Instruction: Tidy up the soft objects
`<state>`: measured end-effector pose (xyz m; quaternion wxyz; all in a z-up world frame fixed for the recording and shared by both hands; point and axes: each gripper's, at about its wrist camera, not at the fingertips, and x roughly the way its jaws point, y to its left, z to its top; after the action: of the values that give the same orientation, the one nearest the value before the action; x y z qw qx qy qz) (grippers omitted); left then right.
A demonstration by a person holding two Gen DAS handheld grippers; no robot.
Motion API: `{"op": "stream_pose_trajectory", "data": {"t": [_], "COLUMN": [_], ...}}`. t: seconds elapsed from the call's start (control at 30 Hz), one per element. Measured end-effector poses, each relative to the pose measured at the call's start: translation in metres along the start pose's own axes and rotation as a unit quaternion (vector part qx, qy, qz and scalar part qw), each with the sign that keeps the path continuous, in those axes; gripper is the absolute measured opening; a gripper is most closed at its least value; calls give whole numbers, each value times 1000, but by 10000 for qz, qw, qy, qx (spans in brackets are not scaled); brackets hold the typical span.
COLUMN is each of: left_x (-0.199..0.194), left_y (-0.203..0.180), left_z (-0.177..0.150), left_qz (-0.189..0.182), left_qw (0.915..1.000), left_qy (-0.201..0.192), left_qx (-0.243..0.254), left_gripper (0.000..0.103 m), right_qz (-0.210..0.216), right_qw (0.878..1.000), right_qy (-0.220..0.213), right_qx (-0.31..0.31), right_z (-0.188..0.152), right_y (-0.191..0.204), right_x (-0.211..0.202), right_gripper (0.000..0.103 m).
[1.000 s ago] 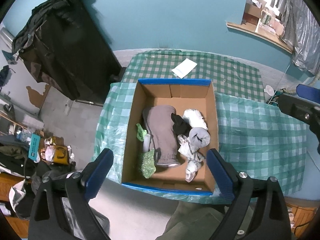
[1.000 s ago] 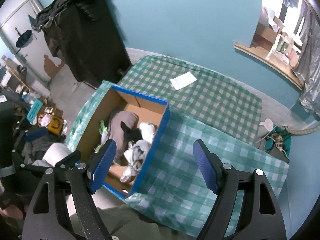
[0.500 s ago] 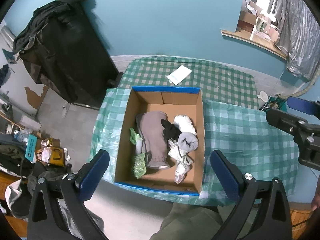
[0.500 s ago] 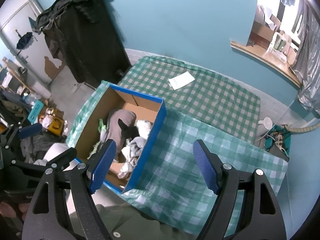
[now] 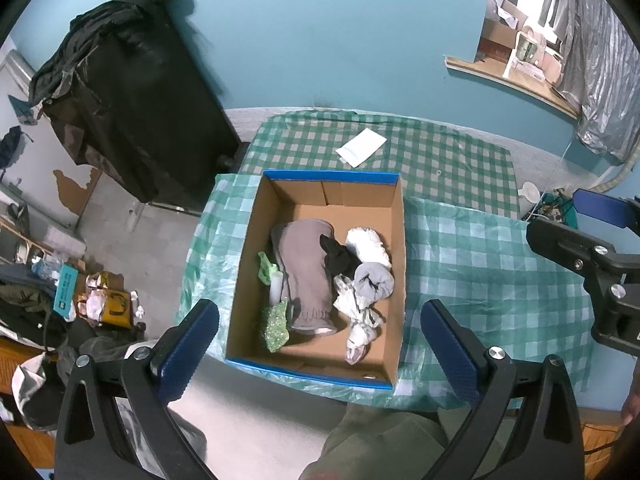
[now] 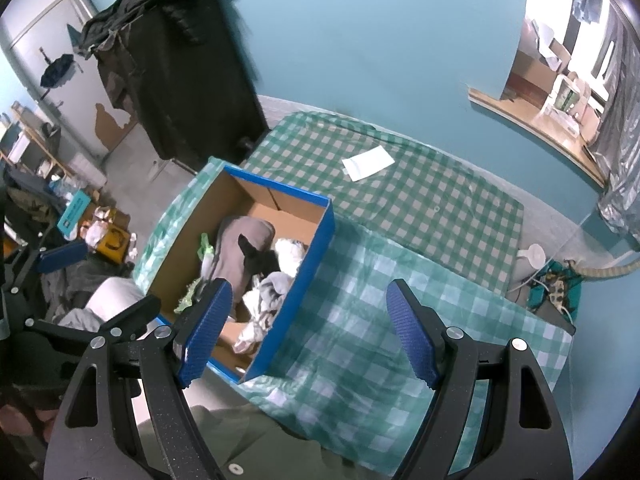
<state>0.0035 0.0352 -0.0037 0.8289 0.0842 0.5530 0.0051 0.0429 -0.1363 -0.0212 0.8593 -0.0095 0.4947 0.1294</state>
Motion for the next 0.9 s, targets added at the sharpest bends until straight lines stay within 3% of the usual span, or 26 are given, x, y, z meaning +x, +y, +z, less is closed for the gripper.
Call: {"op": "stream_pose_trajectory", "data": {"t": [0.9], "left_x": [-2], "left_y": [-4], "left_z": [-4], "left_qz": [39], "left_qw": [9999], "left_qy": [94], "left_qx": [14], "left_gripper": [102], "right_qz": [10], "right_qw": [10000], "right_qy": [22], "right_qx": [-19], "right_z": [-1], "right_y": [1], "right_x": [0], "right_gripper": [79]}}
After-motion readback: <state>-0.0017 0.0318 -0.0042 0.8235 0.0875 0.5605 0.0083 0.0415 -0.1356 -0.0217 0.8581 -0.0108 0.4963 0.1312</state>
